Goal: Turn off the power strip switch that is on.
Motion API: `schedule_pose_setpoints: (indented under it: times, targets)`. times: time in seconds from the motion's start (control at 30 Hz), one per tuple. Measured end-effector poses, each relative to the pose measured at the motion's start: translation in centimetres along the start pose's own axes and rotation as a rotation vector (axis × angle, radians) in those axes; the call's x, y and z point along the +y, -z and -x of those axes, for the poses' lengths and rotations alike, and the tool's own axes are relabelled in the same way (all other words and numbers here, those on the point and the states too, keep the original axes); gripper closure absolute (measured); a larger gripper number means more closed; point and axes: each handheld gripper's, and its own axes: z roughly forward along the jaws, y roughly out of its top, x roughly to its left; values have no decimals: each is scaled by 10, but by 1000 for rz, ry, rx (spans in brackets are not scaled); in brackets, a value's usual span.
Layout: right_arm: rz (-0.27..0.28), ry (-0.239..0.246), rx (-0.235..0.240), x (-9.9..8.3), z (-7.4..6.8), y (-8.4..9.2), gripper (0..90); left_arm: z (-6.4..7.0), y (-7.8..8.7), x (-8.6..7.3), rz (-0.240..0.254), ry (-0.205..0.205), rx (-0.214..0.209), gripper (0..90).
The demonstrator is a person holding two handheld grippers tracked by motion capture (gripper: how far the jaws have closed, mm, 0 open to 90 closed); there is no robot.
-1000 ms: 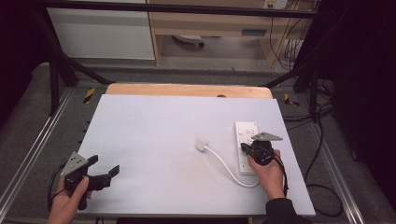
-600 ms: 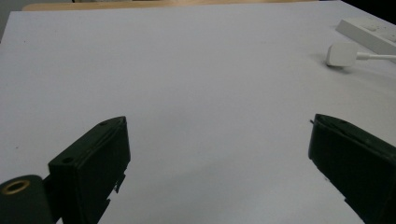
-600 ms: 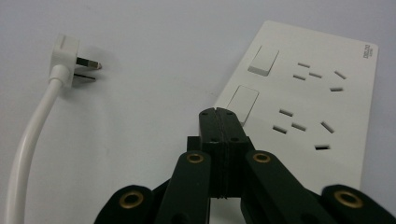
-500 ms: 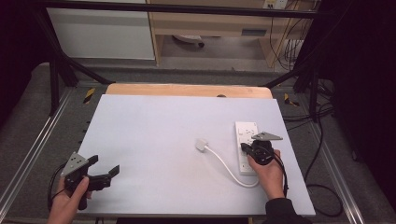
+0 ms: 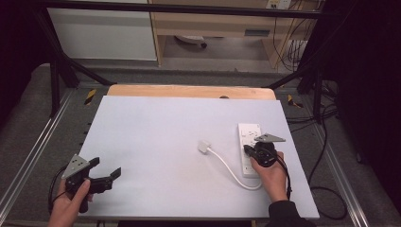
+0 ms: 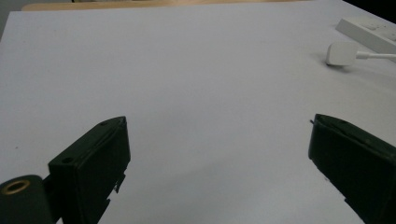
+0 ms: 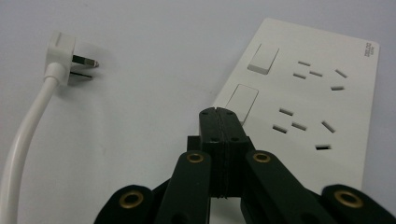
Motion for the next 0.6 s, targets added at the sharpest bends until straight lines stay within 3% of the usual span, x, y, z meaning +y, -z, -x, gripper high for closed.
schedule_pose_setpoints:
  times: [0.6]
  targets:
    - [1,13,21,0,-3,-1,900,0,0,0,1,-1,0,53]
